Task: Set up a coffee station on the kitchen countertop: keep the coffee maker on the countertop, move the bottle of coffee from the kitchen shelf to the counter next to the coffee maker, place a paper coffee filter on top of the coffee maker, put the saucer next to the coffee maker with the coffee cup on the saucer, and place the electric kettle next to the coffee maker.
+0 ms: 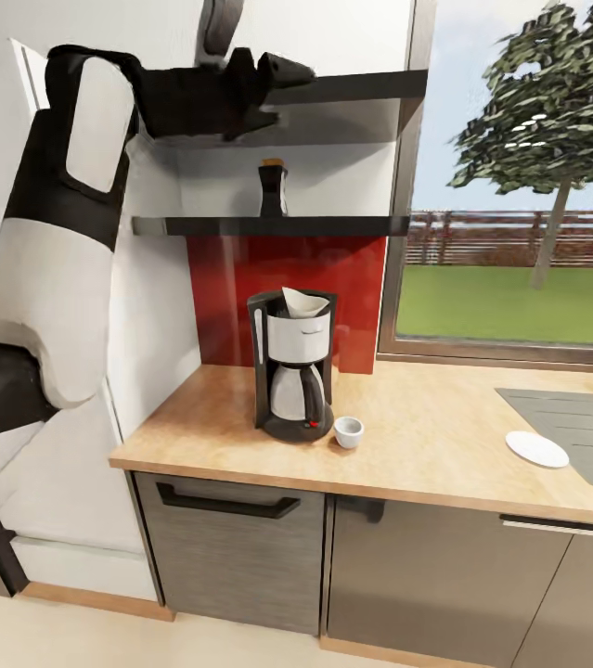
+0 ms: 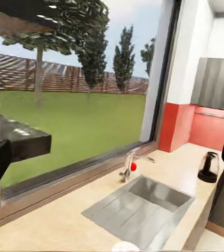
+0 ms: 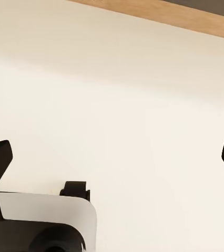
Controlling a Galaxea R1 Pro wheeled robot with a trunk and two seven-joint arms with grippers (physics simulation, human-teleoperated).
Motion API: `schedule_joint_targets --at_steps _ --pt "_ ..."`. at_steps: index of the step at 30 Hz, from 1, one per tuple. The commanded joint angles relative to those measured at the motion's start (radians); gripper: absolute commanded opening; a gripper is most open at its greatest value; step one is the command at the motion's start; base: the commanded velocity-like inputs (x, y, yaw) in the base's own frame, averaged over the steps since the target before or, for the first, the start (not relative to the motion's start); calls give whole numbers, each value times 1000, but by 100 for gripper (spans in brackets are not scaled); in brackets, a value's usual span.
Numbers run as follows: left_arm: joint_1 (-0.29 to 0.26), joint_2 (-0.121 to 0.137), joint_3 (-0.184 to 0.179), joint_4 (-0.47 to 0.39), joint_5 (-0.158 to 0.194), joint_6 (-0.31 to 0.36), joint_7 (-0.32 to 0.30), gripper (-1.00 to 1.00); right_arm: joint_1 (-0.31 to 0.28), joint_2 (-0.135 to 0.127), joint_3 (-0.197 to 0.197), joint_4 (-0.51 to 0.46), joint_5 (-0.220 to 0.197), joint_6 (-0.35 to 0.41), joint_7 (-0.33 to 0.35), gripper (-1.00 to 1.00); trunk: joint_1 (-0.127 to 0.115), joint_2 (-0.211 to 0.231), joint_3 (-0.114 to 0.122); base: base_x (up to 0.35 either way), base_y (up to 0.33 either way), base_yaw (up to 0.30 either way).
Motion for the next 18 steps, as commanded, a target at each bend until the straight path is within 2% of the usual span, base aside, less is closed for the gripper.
schedule_joint_targets --at_steps 1,2,3,5,6,8,9,11,12,15,17,18 --pt "-42 2 1 22 4 5 31 100 -1 -1 7 1 -4 -3 0 100 0 -1 -2 0 0 0" --pt "-70 4 1 46 4 5 71 100 -1 0 7 1 -4 -3 0 100 0 -1 -2 0 0 0" --pt "-115 5 1 83 4 4 168 100 -1 0 8 1 -3 -3 0 100 0 -1 -2 0 0 0" --pt "-143 5 0 110 4 4 272 100 -1 0 9 0 -2 -4 0 100 0 -1 -2 0 0 0" --pt "-162 5 -1 128 4 3 364 100 -1 0 10 1 -1 -4 0 100 0 -1 -2 0 0 0" --pt "-173 5 -3 137 4 3 436 100 -1 0 11 1 -1 -4 0 100 0 -1 -2 0 0 0" --pt "-184 6 -22 140 4 3 502 100 -1 0 14 1 1 -4 1 100 0 -1 -2 0 0 0" --pt "-189 8 -70 142 4 2 535 100 -1 0 16 4 2 -4 1 100 0 -1 -2 0 0 0" --pt "-191 9 -108 143 4 2 548 100 -1 1 17 8 3 -3 2 100 0 -1 -2 0 0 0" --pt "-192 10 -158 144 4 1 561 100 -1 6 20 26 8 -3 2 100 0 -1 -2 0 0 0" --pt "-193 11 -195 149 4 0 570 100 1 11 24 99 27 -2 3 100 0 -1 -2 0 0 0" --pt "-194 11 -200 149 4 0 571 100 3 12 25 119 30 -2 3 100 0 -1 -2 5 0 0"
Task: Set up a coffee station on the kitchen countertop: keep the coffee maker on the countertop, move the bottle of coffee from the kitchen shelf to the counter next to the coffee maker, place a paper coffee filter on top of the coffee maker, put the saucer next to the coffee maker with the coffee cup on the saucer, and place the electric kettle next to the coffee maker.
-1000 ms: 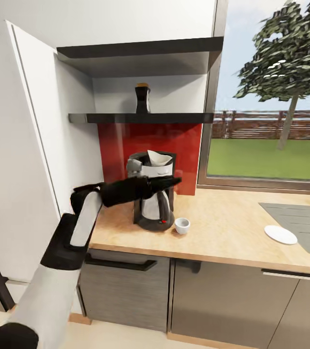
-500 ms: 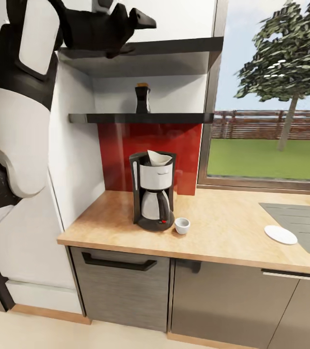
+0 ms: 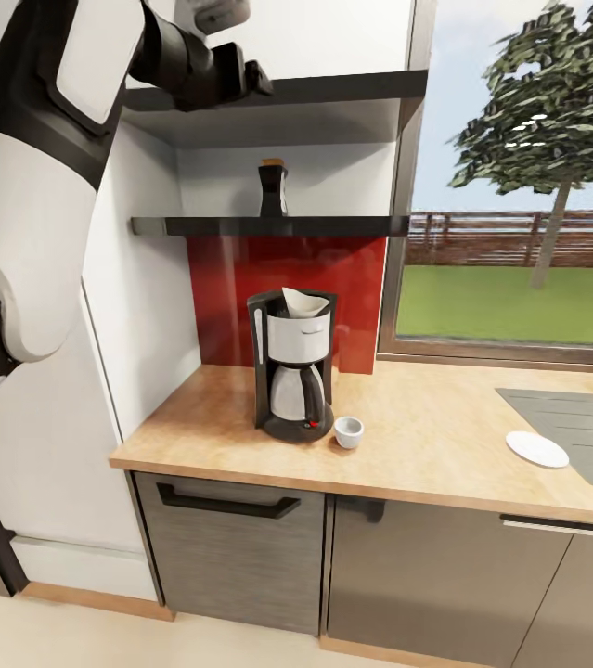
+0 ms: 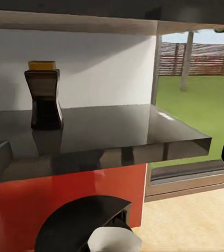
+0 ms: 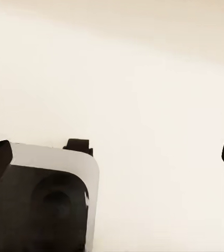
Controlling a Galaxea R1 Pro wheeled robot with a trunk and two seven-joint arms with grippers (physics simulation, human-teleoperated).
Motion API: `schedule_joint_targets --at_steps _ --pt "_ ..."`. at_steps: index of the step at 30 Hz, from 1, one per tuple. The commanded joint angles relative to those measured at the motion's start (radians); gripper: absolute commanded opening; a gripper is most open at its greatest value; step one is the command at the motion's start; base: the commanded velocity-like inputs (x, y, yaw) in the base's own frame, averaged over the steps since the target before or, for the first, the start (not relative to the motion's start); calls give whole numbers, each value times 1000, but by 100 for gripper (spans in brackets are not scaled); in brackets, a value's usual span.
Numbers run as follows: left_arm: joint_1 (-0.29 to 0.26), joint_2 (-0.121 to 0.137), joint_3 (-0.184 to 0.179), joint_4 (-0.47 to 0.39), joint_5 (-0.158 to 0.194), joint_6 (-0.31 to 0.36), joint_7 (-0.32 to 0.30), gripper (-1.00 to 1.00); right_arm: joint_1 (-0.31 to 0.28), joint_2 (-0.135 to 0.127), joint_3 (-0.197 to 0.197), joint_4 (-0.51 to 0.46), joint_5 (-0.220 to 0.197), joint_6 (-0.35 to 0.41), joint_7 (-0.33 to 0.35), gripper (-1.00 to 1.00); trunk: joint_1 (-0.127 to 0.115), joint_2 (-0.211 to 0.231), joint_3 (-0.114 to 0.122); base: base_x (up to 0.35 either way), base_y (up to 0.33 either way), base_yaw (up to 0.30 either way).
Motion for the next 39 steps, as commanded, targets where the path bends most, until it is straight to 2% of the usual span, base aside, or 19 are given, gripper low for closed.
schedule_joint_targets --at_steps 1,8,11,31,33,39 --pt "-1 0 -10 -2 10 2 12 100 3 2 7 26 5 -2 0 100 0 -1 -1 45 0 0" --pt "-2 -3 -24 -6 10 -2 17 100 66 27 8 61 11 -5 0 100 0 -1 -1 149 0 0" --pt "-2 -8 -25 0 10 -15 19 100 75 29 7 64 12 -5 -1 100 0 -1 -1 126 0 0" --pt "-1 -12 -27 29 10 -85 23 100 80 28 4 63 6 -6 -4 100 0 -1 -1 141 12 0" --pt "-1 -12 -27 31 10 -85 32 100 80 28 4 63 6 -6 -4 100 0 -1 -1 169 59 0" --pt "0 -11 -27 41 10 -90 113 100 80 28 4 63 6 -6 -4 100 0 -1 -1 56 19 0"
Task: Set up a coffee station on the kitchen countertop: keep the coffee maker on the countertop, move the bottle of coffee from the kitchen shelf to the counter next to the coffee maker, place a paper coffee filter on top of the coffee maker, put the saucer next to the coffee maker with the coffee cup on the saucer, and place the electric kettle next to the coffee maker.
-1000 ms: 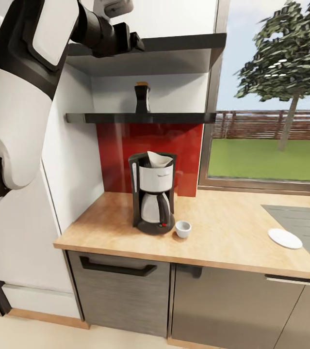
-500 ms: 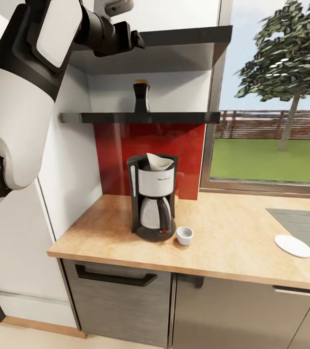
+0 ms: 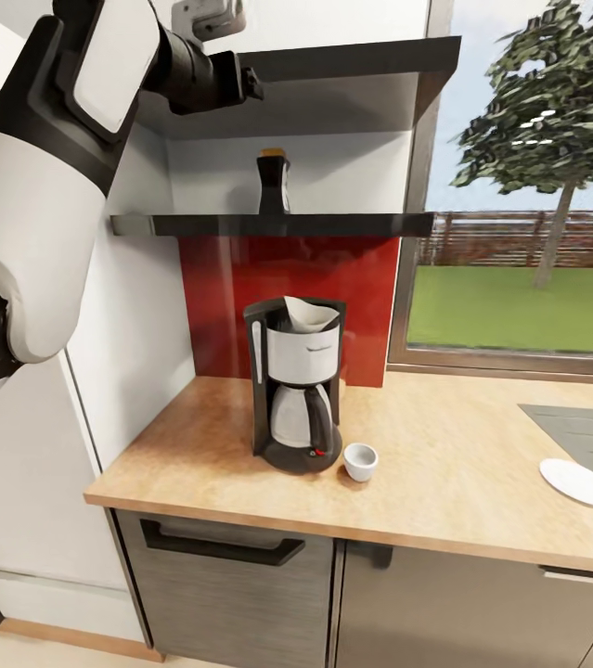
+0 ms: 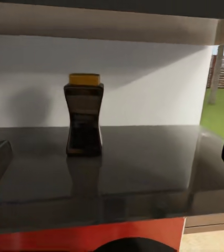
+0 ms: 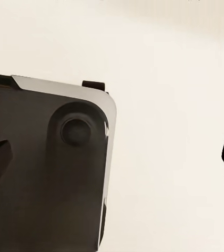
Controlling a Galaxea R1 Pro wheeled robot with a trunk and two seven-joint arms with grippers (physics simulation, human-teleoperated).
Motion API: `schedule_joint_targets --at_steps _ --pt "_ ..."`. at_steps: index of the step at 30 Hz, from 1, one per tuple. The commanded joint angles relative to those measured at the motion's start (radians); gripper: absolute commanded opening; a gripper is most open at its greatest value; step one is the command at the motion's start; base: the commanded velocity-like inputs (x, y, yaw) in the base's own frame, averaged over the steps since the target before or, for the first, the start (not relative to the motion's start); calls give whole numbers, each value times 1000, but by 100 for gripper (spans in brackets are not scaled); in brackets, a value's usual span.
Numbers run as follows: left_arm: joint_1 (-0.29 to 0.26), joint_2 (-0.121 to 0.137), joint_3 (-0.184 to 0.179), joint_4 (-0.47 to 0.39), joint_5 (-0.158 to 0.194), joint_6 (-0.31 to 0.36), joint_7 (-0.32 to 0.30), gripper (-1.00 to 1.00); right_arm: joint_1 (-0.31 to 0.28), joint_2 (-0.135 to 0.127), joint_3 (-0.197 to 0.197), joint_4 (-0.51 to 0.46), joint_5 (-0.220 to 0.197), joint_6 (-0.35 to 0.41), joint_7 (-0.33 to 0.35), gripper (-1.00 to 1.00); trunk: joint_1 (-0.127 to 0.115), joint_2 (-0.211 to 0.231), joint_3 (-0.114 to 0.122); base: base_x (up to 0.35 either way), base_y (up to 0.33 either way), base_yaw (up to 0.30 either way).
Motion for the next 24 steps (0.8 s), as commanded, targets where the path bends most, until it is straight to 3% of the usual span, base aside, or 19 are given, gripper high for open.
schedule_joint_targets --at_steps 1,18,24 --pt "-1 0 -3 2 11 -4 16 100 -2 0 6 4 0 -7 0 100 0 -1 -1 13 5 0" --pt "-1 -1 -4 7 11 -30 30 100 -2 0 7 3 1 -7 0 100 0 -1 -1 4 1 0" --pt "-1 -1 -4 8 11 -30 30 100 -2 0 10 4 7 -6 1 100 0 -1 -1 176 0 0"
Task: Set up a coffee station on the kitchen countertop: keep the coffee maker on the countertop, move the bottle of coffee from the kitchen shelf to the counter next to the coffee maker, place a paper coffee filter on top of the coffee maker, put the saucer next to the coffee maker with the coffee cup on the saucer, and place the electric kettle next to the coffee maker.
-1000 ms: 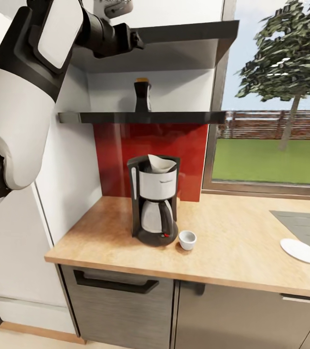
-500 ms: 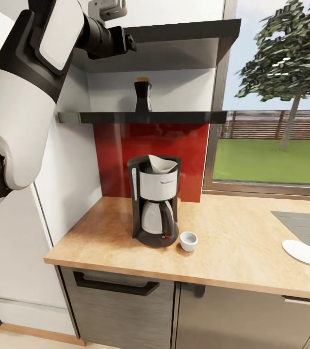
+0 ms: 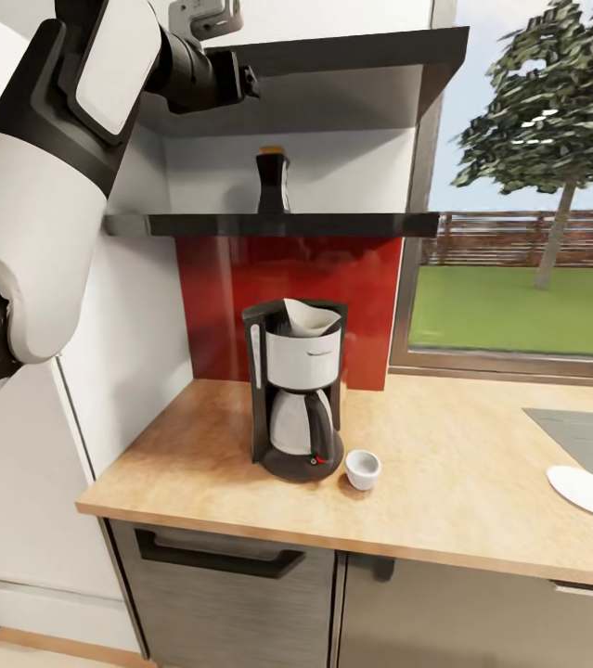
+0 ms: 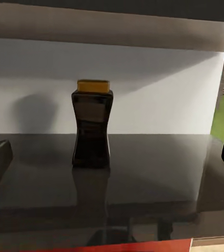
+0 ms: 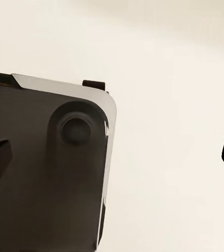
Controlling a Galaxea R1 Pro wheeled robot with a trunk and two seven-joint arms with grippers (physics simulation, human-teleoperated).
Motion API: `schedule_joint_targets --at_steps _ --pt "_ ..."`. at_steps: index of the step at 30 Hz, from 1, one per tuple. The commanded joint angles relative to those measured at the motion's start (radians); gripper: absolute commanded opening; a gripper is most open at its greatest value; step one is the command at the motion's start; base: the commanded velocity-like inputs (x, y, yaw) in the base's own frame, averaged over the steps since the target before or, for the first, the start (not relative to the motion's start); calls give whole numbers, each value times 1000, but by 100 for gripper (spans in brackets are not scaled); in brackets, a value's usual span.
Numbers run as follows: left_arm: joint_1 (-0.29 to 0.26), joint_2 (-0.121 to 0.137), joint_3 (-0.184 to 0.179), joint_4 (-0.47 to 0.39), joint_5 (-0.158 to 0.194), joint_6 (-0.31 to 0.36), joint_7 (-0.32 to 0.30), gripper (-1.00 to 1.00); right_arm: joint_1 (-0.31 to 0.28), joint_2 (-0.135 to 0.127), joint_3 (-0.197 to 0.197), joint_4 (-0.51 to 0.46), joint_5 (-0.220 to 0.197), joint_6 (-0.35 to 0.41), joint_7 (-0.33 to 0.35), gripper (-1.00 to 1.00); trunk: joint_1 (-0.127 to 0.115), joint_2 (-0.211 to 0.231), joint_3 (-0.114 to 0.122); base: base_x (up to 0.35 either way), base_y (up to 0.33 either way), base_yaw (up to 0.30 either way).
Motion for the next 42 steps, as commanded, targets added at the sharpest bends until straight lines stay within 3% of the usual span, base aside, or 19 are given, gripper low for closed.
schedule_joint_targets --at_steps 1,14,23,36,42 --pt "-1 0 -3 0 11 2 9 100 -2 0 6 4 1 -7 0 100 0 -1 -1 129 0 0" --pt "4 -1 -4 7 11 0 9 100 -2 0 7 6 2 -7 2 100 0 -1 -1 99 -65 0" --pt "5 -1 -7 49 11 -57 10 100 -2 0 7 6 2 -7 2 100 0 -1 -1 97 -36 0" --pt "5 -1 -10 84 11 -66 9 100 -2 0 6 6 2 -7 2 100 0 -1 -1 5 -2 0" --pt "5 -1 -10 78 11 -66 9 100 -2 0 7 6 2 -7 2 100 20 -36 -17 0 0 0"
